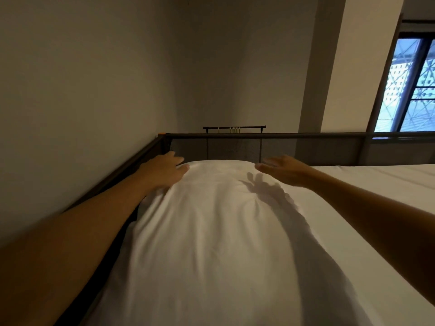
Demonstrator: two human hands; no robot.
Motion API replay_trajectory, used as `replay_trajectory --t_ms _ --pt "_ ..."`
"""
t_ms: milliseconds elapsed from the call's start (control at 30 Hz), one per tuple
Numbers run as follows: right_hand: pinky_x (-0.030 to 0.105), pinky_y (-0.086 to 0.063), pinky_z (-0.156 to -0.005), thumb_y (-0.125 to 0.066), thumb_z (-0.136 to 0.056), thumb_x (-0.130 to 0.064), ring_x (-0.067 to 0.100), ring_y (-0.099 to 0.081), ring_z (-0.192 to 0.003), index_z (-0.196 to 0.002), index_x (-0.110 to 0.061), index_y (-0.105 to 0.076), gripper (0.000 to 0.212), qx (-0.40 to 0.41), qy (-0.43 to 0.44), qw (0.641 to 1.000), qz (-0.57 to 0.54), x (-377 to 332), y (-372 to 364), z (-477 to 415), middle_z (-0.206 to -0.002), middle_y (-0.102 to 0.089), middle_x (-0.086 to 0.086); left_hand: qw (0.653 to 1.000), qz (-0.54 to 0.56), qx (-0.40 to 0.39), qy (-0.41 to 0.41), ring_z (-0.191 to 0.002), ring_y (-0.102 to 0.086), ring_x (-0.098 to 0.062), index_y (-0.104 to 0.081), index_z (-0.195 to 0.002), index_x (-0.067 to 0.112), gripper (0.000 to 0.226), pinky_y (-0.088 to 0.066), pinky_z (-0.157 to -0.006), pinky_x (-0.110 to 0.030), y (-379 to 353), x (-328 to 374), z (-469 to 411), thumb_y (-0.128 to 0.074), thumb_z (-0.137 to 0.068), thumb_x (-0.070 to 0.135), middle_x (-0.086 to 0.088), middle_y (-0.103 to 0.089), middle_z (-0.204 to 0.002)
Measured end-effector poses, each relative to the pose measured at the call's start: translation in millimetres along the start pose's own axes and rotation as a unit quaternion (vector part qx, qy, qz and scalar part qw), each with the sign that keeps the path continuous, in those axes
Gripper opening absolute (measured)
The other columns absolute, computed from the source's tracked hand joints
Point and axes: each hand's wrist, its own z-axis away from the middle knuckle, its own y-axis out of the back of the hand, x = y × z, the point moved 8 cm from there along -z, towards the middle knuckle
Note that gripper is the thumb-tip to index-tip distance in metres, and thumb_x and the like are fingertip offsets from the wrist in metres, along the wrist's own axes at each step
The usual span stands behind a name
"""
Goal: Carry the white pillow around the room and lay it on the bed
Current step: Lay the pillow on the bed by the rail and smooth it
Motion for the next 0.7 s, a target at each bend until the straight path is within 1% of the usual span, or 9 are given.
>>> replay_trajectory --t_ms 100,167,233,267,333,433,533,700 --pt "0.056 -0.024 -0.112 -0.030 -0.084 -0.071 0.034 -0.029 -0.140 -0.145 -0.026 -0.036 0.076 0.039 0.028 0.997 0.064 -21.4 2.5 -18.7 -0.157 -0.026 0.009 0.999 -0.014 0.000 -0.035 -0.146 -0.017 -0.027 -0.026 -0.148 0.027 0.062 -0.019 -0.115 -0.047 -6.5 38.2 -10.9 -0.026 -0.092 0.054 0.000 -0.010 -0.162" --pt "0.056 -0.023 -0.113 -0.031 -0.087 -0.067 0.033 -0.031 -0.139 -0.145 -0.027 -0.036 0.071 0.052 0.039 0.995 0.081 -34.2 -7.3 -23.9 -0.157 -0.025 0.007 0.999 -0.013 -0.013 -0.049 -0.146 -0.017 -0.027 -0.025 -0.149 0.025 0.061 -0.019 -0.115 -0.046 -18.7 58.2 -14.2 -0.025 -0.094 0.050 -0.001 -0.010 -0.162" --pt "0.054 -0.020 -0.114 -0.030 -0.089 -0.064 0.032 -0.028 -0.141 -0.146 -0.028 -0.033 0.067 0.052 0.055 0.993 0.091 -45.7 -25.0 -24.3 -0.158 -0.023 0.004 0.998 -0.009 -0.030 -0.062 -0.145 -0.021 -0.028 -0.025 -0.149 0.023 0.059 -0.020 -0.114 -0.045 -33.7 70.1 -16.0 -0.023 -0.094 0.047 -0.003 -0.014 -0.161" --pt "0.053 -0.018 -0.114 -0.029 -0.090 -0.063 0.031 -0.025 -0.142 -0.147 -0.029 -0.031 0.067 0.043 0.065 0.992 0.096 -50.5 -35.1 -23.8 -0.159 -0.021 0.003 0.997 -0.011 -0.038 -0.068 -0.144 -0.022 -0.028 -0.026 -0.149 0.023 0.059 -0.020 -0.115 -0.045 -40.7 72.6 -16.9 -0.022 -0.094 0.046 -0.004 -0.016 -0.161" --pt "0.052 -0.015 -0.114 -0.025 -0.091 -0.061 0.029 -0.021 -0.144 -0.147 -0.029 -0.029 0.065 0.013 0.079 0.992 0.094 -55.7 -53.6 -24.5 -0.160 -0.019 0.002 0.996 -0.013 -0.052 -0.065 -0.146 -0.019 -0.026 -0.023 -0.150 0.024 0.059 -0.018 -0.116 -0.047 -51.1 70.2 -17.7 -0.020 -0.095 0.046 -0.003 -0.014 -0.161" --pt "0.053 -0.015 -0.115 -0.022 -0.092 -0.060 0.028 -0.023 -0.144 -0.148 -0.028 -0.028 0.065 -0.022 0.077 0.994 0.080 -53.0 -70.2 -27.3 -0.160 -0.021 0.001 0.997 -0.001 -0.056 -0.057 -0.146 -0.018 -0.025 -0.021 -0.150 0.026 0.060 -0.016 -0.116 -0.046 -56.1 62.3 -16.7 -0.021 -0.094 0.047 -0.003 -0.013 -0.161" --pt "0.055 -0.014 -0.115 -0.020 -0.090 -0.062 0.029 -0.020 -0.145 -0.149 -0.030 -0.025 0.067 -0.033 0.068 0.994 0.078 -46.5 -76.3 -28.4 -0.161 -0.017 -0.002 0.997 0.013 -0.054 -0.060 -0.143 -0.025 -0.027 -0.024 -0.149 0.025 0.059 -0.020 -0.115 -0.042 -58.6 57.2 -11.9 -0.022 -0.094 0.047 -0.005 -0.021 -0.160" --pt "0.059 -0.013 -0.112 -0.017 -0.083 -0.072 0.028 -0.016 -0.146 -0.148 -0.037 -0.021 0.074 -0.035 0.048 0.994 0.088 -31.4 -78.1 -24.7 -0.161 -0.015 -0.007 0.996 0.037 -0.066 -0.048 -0.142 -0.027 -0.027 -0.024 -0.149 0.026 0.058 -0.020 -0.112 -0.038 -64.5 40.8 -6.5 -0.020 -0.095 0.047 -0.006 -0.023 -0.159"
